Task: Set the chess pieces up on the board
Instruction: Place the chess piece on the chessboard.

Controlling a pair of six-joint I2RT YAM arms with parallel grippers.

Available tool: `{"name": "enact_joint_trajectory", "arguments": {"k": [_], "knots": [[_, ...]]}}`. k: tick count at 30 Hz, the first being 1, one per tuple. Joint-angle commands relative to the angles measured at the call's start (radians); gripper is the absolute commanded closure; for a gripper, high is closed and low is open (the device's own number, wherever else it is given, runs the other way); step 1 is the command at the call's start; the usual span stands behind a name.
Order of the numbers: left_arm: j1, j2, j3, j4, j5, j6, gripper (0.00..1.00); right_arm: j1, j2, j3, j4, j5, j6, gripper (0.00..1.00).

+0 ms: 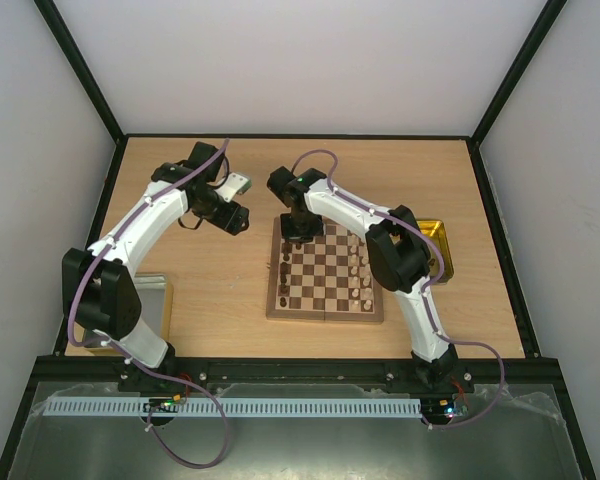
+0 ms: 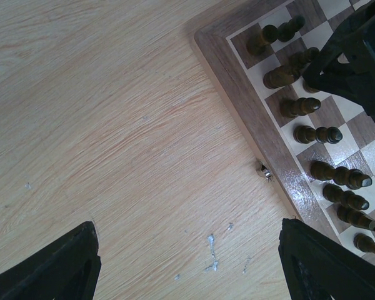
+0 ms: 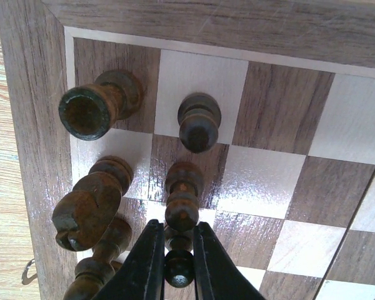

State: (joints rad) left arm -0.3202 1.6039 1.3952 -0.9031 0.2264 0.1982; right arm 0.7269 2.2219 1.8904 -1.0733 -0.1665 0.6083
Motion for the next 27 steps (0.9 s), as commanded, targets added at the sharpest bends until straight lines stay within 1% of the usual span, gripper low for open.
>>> {"name": "enact_joint_trajectory", "arguments": {"k": [1, 12, 18, 22, 27], "knots": [[0.004, -0.019, 0.003, -0.013, 0.001, 0.003, 0.22, 0.006, 0.005, 0.016, -0.047, 0.026, -0.014, 0.91], [0.004, -0.016, 0.002, -0.011, 0.004, 0.004, 0.22, 0.006, 0.006, 0.021, -0.055, 0.008, -0.021, 0.77], [0.003, -0.013, 0.004, -0.010, 0.004, 0.003, 0.21, 0.006, 0.004, 0.019, -0.052, -0.006, -0.024, 0.78], [0.003, -0.014, 0.004, -0.010, 0.001, 0.003, 0.22, 0.005, 0.001, 0.010, -0.047, -0.015, -0.025, 0.82], [0.004, -0.013, 0.005, -0.010, 0.001, 0.003, 0.21, 0.006, -0.003, 0.001, -0.042, -0.021, -0.025, 0.83]]}}
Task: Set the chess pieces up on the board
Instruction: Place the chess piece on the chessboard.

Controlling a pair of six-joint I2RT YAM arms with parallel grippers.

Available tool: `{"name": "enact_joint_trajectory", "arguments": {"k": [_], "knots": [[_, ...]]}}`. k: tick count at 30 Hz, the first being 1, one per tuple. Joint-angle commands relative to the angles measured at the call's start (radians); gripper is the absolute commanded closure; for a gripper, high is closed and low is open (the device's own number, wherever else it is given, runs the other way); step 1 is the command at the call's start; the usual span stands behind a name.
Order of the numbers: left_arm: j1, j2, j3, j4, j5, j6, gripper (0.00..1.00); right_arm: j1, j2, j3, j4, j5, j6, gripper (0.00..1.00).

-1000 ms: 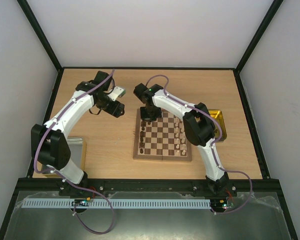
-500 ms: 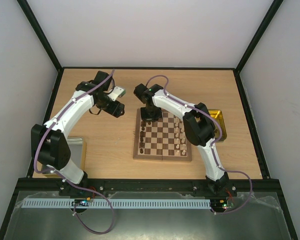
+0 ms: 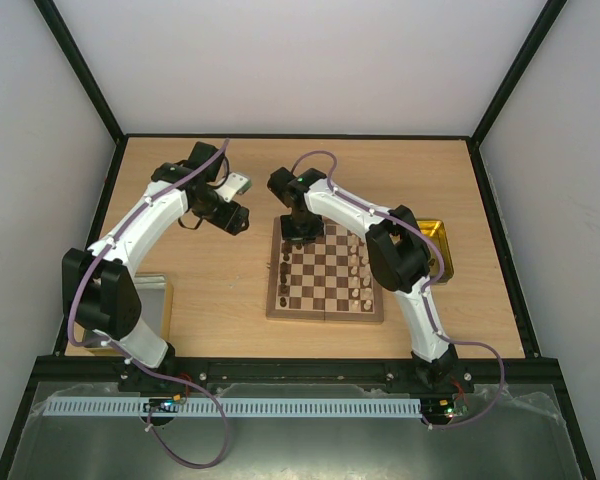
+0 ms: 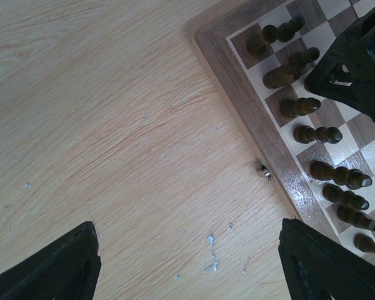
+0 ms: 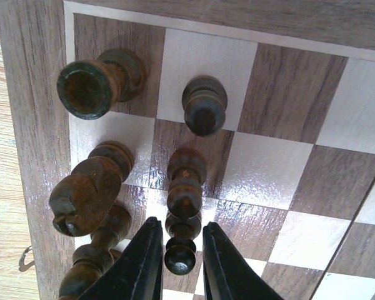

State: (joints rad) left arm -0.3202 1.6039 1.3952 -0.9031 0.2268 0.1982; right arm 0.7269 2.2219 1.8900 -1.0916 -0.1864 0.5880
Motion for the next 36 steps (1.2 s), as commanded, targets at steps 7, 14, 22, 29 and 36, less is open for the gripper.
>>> {"name": "enact_joint_trajectory", "arguments": {"k": [7, 14, 22, 29, 36], "knots": [[0.004, -0.013, 0.003, -0.010, 0.000, 0.004, 0.21, 0.006, -0.007, -0.009, -0.019, -0.018, -0.007, 0.83], [0.003, -0.012, 0.006, -0.011, 0.001, 0.003, 0.22, 0.006, -0.013, -0.017, -0.021, -0.012, -0.006, 0.78], [0.003, -0.014, 0.007, -0.011, 0.000, 0.003, 0.22, 0.006, -0.042, -0.035, -0.017, 0.015, 0.008, 0.72], [0.004, -0.018, 0.008, -0.013, -0.003, 0.003, 0.22, 0.005, -0.095, -0.064, 0.004, 0.022, 0.023, 0.72], [0.004, -0.025, 0.004, -0.011, -0.002, 0.003, 0.22, 0.006, -0.107, -0.059, 0.012, 0.011, 0.032, 0.72]]}}
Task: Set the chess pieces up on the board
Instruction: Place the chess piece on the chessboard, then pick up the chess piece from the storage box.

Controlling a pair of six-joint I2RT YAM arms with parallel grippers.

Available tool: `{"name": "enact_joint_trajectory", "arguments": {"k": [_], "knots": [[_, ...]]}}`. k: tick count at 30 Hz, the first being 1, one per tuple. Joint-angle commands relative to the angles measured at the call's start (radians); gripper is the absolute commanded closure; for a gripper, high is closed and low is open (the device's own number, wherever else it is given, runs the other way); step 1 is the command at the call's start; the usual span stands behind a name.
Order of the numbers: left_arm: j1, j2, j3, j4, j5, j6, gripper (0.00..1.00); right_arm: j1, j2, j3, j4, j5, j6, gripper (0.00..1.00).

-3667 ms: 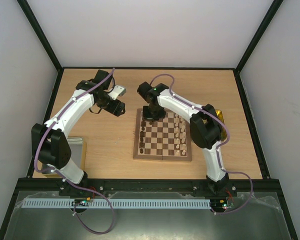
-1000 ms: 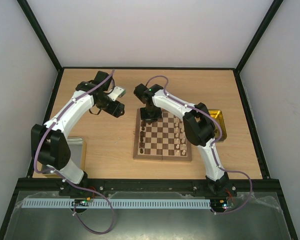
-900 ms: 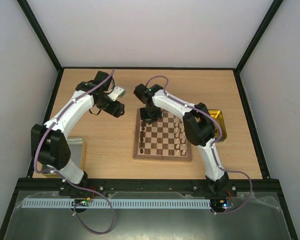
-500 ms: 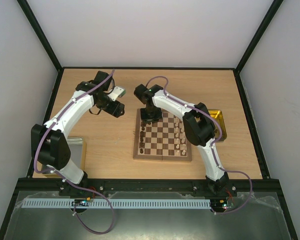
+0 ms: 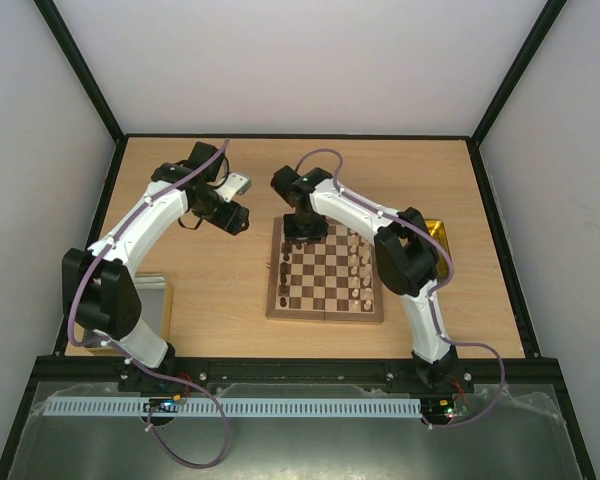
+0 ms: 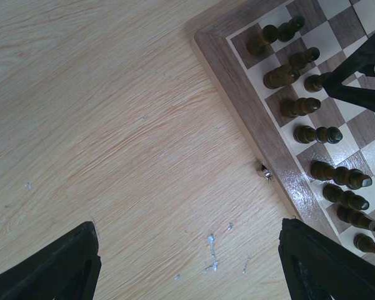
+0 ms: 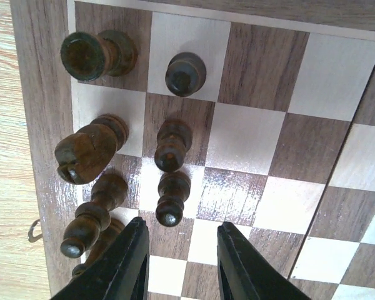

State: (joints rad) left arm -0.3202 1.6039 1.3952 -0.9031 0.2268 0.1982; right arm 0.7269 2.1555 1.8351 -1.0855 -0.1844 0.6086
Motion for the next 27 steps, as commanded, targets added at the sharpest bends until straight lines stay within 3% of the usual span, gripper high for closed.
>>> {"name": "enact_joint_trajectory", "arguments": {"k": [1, 10, 14, 20, 27], "knots": [[0.003, -0.025, 0.002, -0.011, -0.002, 0.002, 0.21, 0.004, -0.042, -0.001, 0.005, 0.007, 0.014, 0.71], [0.004, -0.033, 0.000, -0.012, -0.006, 0.001, 0.21, -0.071, -0.161, -0.048, -0.030, 0.074, 0.022, 0.70], [0.003, -0.032, 0.004, -0.012, -0.002, 0.002, 0.21, -0.210, -0.307, -0.222, -0.021, 0.199, 0.057, 0.71], [0.002, -0.015, 0.015, -0.016, 0.011, 0.004, 0.21, -0.440, -0.540, -0.523, 0.062, 0.238, 0.106, 0.71], [-0.008, 0.012, 0.038, -0.023, 0.020, 0.003, 0.21, -0.639, -0.635, -0.712, 0.161, 0.153, 0.111, 0.71]]}}
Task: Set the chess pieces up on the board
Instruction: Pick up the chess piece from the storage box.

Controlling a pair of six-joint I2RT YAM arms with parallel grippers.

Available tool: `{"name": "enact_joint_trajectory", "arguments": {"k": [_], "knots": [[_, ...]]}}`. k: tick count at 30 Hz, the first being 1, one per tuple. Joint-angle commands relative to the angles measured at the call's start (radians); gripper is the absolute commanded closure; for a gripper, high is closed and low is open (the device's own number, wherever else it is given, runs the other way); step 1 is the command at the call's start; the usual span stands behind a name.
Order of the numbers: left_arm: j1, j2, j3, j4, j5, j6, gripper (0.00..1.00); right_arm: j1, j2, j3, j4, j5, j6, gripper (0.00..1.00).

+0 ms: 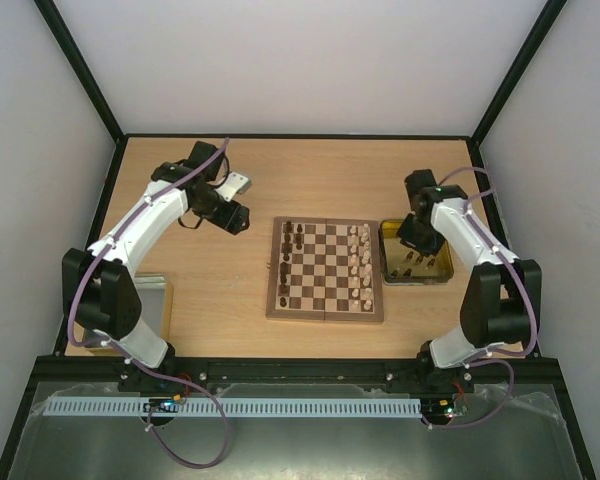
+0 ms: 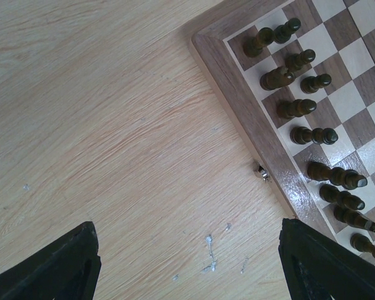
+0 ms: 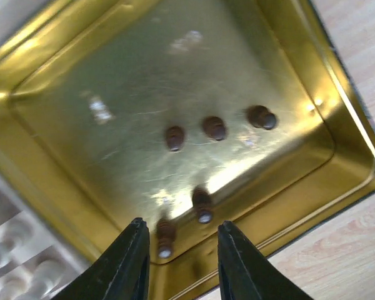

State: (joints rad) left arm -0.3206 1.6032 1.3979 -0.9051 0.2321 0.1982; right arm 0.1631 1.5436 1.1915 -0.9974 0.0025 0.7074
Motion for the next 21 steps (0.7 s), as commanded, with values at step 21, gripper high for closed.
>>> {"name": "enact_joint_trajectory", "arguments": {"k": [21], "knots": [[-0.012, 0.004, 0.010, -0.011, -0.008, 0.003, 0.21, -0.194, 0.156, -0.094, 0.223, -0.200, -0.019, 0.74]]}}
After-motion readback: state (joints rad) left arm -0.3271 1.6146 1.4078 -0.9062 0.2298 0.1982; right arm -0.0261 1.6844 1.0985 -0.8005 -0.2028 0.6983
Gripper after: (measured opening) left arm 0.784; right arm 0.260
